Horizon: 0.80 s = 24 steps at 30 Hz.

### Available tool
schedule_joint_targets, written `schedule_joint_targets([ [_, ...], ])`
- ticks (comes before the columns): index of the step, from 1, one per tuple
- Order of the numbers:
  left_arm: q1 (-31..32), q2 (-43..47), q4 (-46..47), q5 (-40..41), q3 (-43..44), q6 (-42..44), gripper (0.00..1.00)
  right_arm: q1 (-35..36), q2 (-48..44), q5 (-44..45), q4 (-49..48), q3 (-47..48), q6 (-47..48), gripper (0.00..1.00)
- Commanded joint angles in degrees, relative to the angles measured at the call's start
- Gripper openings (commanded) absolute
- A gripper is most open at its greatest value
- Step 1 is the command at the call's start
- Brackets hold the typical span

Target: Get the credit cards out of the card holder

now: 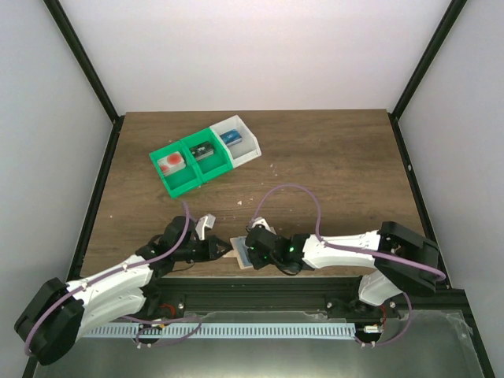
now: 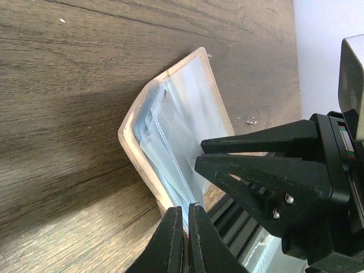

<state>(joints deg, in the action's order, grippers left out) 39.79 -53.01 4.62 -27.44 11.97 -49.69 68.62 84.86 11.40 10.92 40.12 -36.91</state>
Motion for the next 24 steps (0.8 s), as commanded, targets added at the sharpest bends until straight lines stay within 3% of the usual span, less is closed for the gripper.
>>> schedule_joint_targets([
  [1, -0.07, 0.37, 0.58, -0.14, -0.58, -0.03, 0.00, 0.46, 0.54, 1.74, 0.68, 1.49, -0.28, 0.08],
  [5, -0.12, 0.62, -1.36, 1.69, -0.20, 0.80, 0.00, 0.45, -1.11, 2.67, -0.21, -0.16, -1.58, 0.01],
  [20, -1.07, -0.76, -14.10, 13.79, 4.47, 4.36, 0.00, -1.52, -6.85, 1.07, -8.57, -8.86, -6.64, 0.00],
  [24, -1.00, -1.01, -17.29, 13.91, 7.98, 4.55, 0.19, -2.23, -7.98, -0.95, -11.69, -10.99, -8.04, 0.01],
])
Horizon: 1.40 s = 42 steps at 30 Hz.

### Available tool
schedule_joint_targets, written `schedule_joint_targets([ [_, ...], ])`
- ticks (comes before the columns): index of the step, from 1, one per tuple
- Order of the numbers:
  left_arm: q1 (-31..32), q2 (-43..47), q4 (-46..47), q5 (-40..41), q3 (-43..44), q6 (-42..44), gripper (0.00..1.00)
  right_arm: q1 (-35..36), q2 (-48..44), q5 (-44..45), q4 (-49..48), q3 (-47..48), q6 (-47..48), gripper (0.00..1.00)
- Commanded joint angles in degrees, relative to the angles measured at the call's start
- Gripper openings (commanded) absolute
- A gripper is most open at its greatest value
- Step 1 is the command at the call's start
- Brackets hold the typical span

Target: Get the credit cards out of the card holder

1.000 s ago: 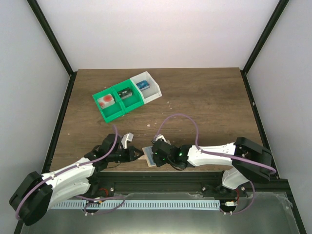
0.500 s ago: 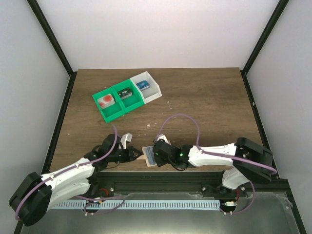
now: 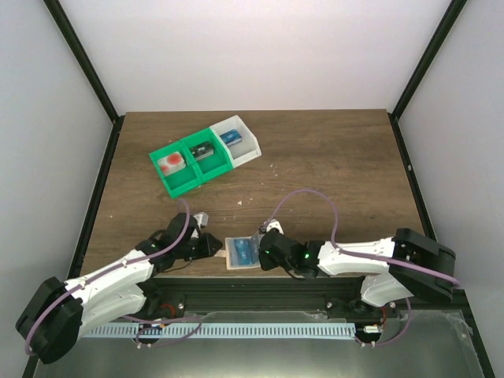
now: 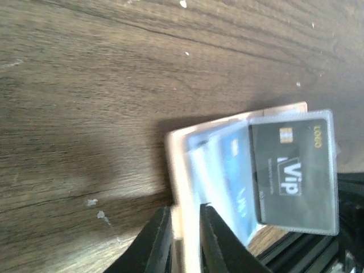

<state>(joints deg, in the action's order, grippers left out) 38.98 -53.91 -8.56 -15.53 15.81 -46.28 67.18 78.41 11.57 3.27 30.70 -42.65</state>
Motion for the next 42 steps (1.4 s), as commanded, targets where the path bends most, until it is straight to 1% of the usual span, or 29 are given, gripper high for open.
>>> schedule_joint_targets([
  [1, -0.20, 0.19, -4.21, 1.48, 5.16, 1.03, 0.24, -0.94, -1.78, -1.53, -4.74, -1.94, -2.41, 0.01],
  [2, -0.20, 0.60, -3.85, 0.56, 6.07, 1.14, 0.28, -1.01, -1.90, -1.69, -5.41, -2.08, -2.57, 0.00],
  [4, -0.03, 1.33, -1.73, -1.46, 7.12, 1.21, 0.34, -1.24, -1.99, -2.13, -6.31, -2.25, -2.81, 0.02],
  [7, 0.09, 0.70, 2.95, -5.07, 7.17, 0.18, 0.36, -1.59, -1.49, -2.89, -7.17, -2.43, -3.11, 0.03],
  [9, 0.24, -1.17, 6.50, -7.41, 6.24, -0.84, 0.33, -1.65, -0.96, -3.34, -7.54, -2.48, -3.22, 0.04],
  [12, 0.66, -4.99, 13.17, -11.42, 3.91, -3.18, 0.26, -1.71, -0.57, -3.68, -7.45, -2.55, -3.48, 0.06],
  [14, 0.99, -7.48, 17.34, -13.26, 2.51, -4.35, 0.21, -1.77, -0.67, -3.48, -7.23, -2.64, -3.72, 0.09],
  [17, 1.07, -10.71, 21.69, -14.81, 1.24, -5.41, 0.14, -1.78, -1.04, -3.03, -6.83, -2.78, -3.66, 0.13],
  [19, 1.11, -12.18, 23.33, -15.64, 1.26, -5.69, 0.12, -1.76, -0.94, -2.58, -6.17, -2.63, -3.47, 0.15],
  [23, 1.18, -13.58, 25.19, -16.13, 1.57, -6.25, 0.11, -1.73, -0.89, -1.38, -4.91, -2.30, -3.44, 0.19],
  [29, 1.87, -17.59, 31.15, -16.99, 0.72, -9.61, 0.11, -1.73, -1.85, 0.30, -1.69, -1.38, -3.66, 0.22],
  [35, 4.75, -23.64, 32.53, -16.53, 4.95, -8.98, 0.09, -1.72, -7.92, 1.82, 3.07, -1.58, -3.97, 0.27],
  [40, 5.86, -26.98, 34.33, -16.07, 6.44, -8.92, 0.08, -1.70, -14.26, 2.20, 8.84, -1.27, -5.48, 0.36],
  [42, 5.92, -27.96, 33.92, -15.52, 6.91, -8.40, 0.08, -1.72, -16.46, 1.34, 9.79, -1.32, -5.85, 0.36],
])
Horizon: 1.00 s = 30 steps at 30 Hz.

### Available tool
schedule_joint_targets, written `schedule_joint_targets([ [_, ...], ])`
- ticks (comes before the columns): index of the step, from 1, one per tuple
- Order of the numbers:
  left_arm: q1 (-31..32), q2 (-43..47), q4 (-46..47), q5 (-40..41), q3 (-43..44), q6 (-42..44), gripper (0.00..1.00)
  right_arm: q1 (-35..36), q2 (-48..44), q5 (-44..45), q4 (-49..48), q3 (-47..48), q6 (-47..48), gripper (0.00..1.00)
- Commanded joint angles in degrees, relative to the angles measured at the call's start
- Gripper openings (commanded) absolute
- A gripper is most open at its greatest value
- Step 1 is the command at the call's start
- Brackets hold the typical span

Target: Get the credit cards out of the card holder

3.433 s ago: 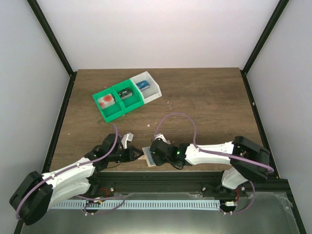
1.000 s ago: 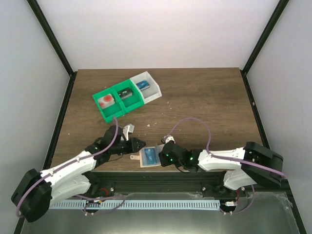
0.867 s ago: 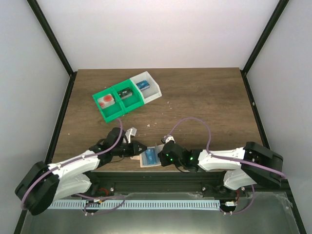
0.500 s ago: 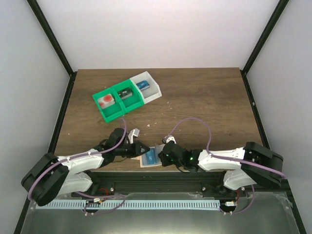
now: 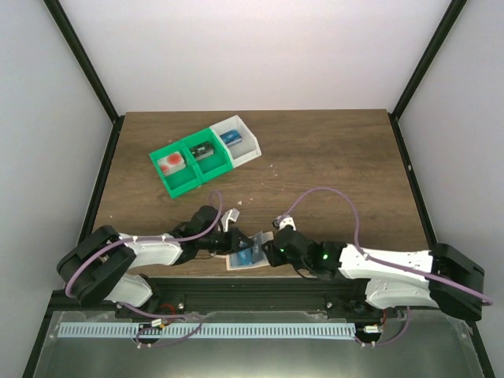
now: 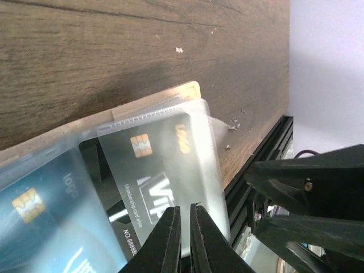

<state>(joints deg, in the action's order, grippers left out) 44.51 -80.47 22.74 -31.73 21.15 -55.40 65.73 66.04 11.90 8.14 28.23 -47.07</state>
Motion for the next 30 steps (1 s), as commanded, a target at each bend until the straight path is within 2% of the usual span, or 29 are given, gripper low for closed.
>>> schedule_joint_targets([
  [1, 0.33, -2.07, 2.33, 0.61, 1.92, 1.02, 0.08, -0.34, -5.11, 0.39, 4.84, 1.06, -1.45, 0.36],
  [8, 0.35, -2.25, 3.00, 1.20, 0.87, 0.73, 0.08, -0.33, -8.38, -3.96, -2.20, -0.84, -0.51, 0.34],
  [14, 0.38, 1.62, -0.85, 5.63, -1.12, 0.81, 0.21, -0.39, -2.03, -4.62, -4.75, -0.08, -0.16, 0.24],
  [17, 0.35, 2.58, -0.67, 7.02, -2.47, 0.43, 0.25, -1.14, 0.65, -4.61, -6.10, -0.55, -0.58, 0.20],
  [25, 0.40, -0.98, 3.08, 4.95, -2.50, 0.60, 0.25, -4.51, 4.98, -6.72, -8.88, -2.68, -0.81, 0.20],
  [30, 0.32, -2.24, 3.39, 5.37, -2.51, 1.05, 0.29, -4.74, 6.84, -7.58, -10.04, -3.92, -1.23, 0.20],
])
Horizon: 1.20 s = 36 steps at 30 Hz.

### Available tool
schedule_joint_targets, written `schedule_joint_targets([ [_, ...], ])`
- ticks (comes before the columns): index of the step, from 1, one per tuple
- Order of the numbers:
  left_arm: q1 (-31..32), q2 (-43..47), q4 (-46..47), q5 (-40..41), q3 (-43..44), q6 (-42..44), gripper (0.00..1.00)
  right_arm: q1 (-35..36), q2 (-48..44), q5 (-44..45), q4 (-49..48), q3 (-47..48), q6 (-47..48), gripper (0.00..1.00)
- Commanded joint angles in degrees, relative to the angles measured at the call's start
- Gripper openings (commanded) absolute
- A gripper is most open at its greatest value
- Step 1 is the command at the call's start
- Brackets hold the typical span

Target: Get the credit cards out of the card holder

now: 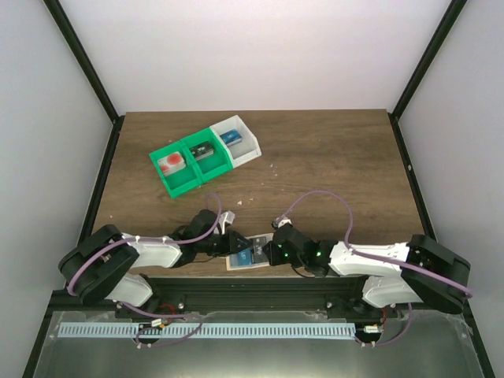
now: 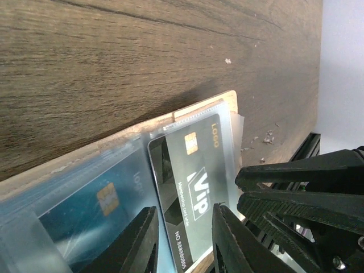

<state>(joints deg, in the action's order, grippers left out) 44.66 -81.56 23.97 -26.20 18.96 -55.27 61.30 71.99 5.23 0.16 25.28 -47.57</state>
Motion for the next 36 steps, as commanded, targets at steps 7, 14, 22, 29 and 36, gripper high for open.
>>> schedule_joint_targets([
  [7, 0.16, -1.84, 1.28, 0.88, -0.56, 1.56, 0.32, -0.32, 3.81, -1.53, -3.48, -3.18, -2.24, 0.19],
  [14, 0.18, -1.58, 2.88, 0.60, -0.90, 1.36, 0.31, -0.33, 3.88, -1.90, -4.46, -4.84, -3.42, 0.15],
  [22, 0.22, -3.80, 5.17, 0.37, -1.21, 1.16, 0.28, -0.30, 3.64, -1.89, -4.06, -4.78, -3.43, 0.15],
  [29, 0.17, -5.06, 6.40, -0.28, -0.60, 0.81, 0.26, -0.31, 3.93, -2.44, -4.41, -5.19, -3.67, 0.15],
  [36, 0.21, -7.22, 8.48, -1.07, -0.24, 0.16, 0.22, -0.30, 3.64, -2.33, -4.56, -5.21, -3.74, 0.15],
])
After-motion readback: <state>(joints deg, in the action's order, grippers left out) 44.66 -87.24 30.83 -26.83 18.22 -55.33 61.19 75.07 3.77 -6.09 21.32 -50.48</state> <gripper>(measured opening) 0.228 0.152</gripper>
